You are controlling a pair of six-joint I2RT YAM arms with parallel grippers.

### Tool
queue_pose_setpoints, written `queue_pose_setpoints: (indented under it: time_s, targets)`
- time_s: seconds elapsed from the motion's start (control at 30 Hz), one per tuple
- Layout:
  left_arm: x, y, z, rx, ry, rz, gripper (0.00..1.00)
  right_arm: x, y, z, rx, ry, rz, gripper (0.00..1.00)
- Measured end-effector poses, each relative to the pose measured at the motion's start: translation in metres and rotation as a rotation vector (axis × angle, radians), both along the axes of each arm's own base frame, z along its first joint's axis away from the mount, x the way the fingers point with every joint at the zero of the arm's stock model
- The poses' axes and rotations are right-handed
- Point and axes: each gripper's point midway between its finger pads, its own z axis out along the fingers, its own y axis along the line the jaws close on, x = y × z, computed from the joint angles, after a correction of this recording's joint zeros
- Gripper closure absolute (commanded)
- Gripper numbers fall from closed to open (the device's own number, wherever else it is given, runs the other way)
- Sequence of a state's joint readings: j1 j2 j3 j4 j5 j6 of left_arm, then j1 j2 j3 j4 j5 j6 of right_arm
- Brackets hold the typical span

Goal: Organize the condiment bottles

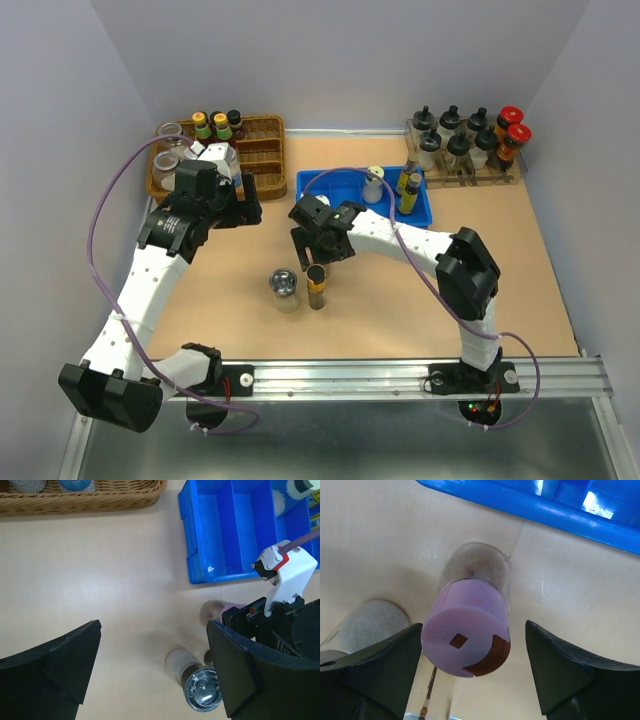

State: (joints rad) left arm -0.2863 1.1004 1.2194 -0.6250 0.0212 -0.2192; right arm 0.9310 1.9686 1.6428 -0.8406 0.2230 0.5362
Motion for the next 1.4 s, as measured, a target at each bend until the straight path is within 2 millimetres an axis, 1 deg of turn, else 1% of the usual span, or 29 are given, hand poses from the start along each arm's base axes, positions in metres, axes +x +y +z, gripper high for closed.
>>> queue_pose_setpoints:
  time_s: [0.03, 0.1, 0.2, 0.23, 0.27, 0.3, 0.4, 0.43, 0.63, 0.7, 0.8, 0.97, 1.07, 1.13, 1.17, 1.23, 1.27, 1.3, 1.37, 1.4]
  targets:
    - [0.000, 0.000, 0.000, 0.000, 0.001, 0.000, 0.01, 0.001, 0.000, -0.002, -0.004, -0.001, -0.001, 0.21]
    - [0.000, 0.000, 0.000, 0.000, 0.001, 0.000, 0.01, 0.003, 0.001, -0.005, -0.009, -0.004, -0.002, 0.24]
    - [0.000, 0.000, -0.001, 0.001, 0.001, 0.000, 0.01, 0.005, 0.001, -0.007, -0.017, -0.014, -0.005, 0.40]
    - [0.000, 0.000, -0.001, 0.001, 0.002, 0.000, 0.01, 0.006, 0.001, -0.006, -0.018, -0.018, -0.006, 0.62]
    - [0.000, 0.000, -0.001, 0.001, 0.002, -0.001, 0.01, 0.008, 0.001, -0.004, -0.017, -0.026, -0.006, 0.67]
    - [0.000, 0.000, -0.002, 0.001, 0.004, -0.001, 0.01, 0.010, 0.002, -0.002, -0.016, -0.034, -0.008, 0.67]
    - [-0.001, 0.000, -0.005, 0.004, 0.010, -0.001, 0.01, 0.014, 0.005, 0.003, -0.004, -0.051, -0.004, 0.89]
    - [-0.001, 0.000, -0.006, 0.004, 0.013, -0.002, 0.01, 0.015, 0.005, 0.003, -0.003, -0.053, -0.003, 0.99]
    - [-0.001, 0.001, -0.006, 0.011, 0.012, -0.009, 0.01, 0.017, 0.003, 0.005, -0.004, -0.060, 0.002, 0.99]
    - [-0.001, 0.001, -0.006, 0.013, 0.011, -0.011, 0.01, 0.017, 0.002, 0.012, 0.002, -0.067, 0.006, 0.99]
    - [-0.001, 0.001, -0.007, 0.018, 0.012, -0.014, 0.01, 0.016, 0.000, 0.031, 0.027, -0.092, 0.010, 1.00]
    - [0.000, 0.000, -0.010, 0.025, 0.023, -0.023, 0.01, 0.012, -0.013, 0.080, 0.071, -0.142, 0.000, 1.00]
    - [0.001, -0.001, -0.012, 0.023, 0.029, -0.030, 0.01, 0.014, -0.022, 0.104, 0.080, -0.182, -0.018, 1.00]
    - [0.000, -0.003, -0.012, 0.018, 0.031, -0.038, 0.01, 0.017, -0.035, 0.116, 0.070, -0.209, -0.046, 1.00]
    - [0.000, -0.004, -0.012, 0.017, 0.032, -0.041, 0.01, 0.018, -0.040, 0.119, 0.066, -0.216, -0.057, 1.00]
    - [0.000, -0.005, -0.013, 0.012, 0.034, -0.048, 0.01, 0.028, -0.057, 0.126, 0.055, -0.232, -0.099, 1.00]
    - [0.000, -0.007, -0.012, 0.005, 0.034, -0.055, 0.01, 0.040, -0.074, 0.129, 0.044, -0.248, -0.146, 1.00]
    - [0.000, -0.008, -0.012, 0.002, 0.035, -0.060, 0.01, 0.048, -0.084, 0.130, 0.033, -0.257, -0.173, 1.00]
    - [0.000, -0.011, -0.013, -0.008, 0.037, -0.075, 0.01, 0.070, -0.111, 0.132, 0.013, -0.275, -0.244, 1.00]
    - [0.000, -0.012, -0.013, -0.011, 0.040, -0.080, 0.01, 0.078, -0.121, 0.131, 0.006, -0.280, -0.268, 1.00]
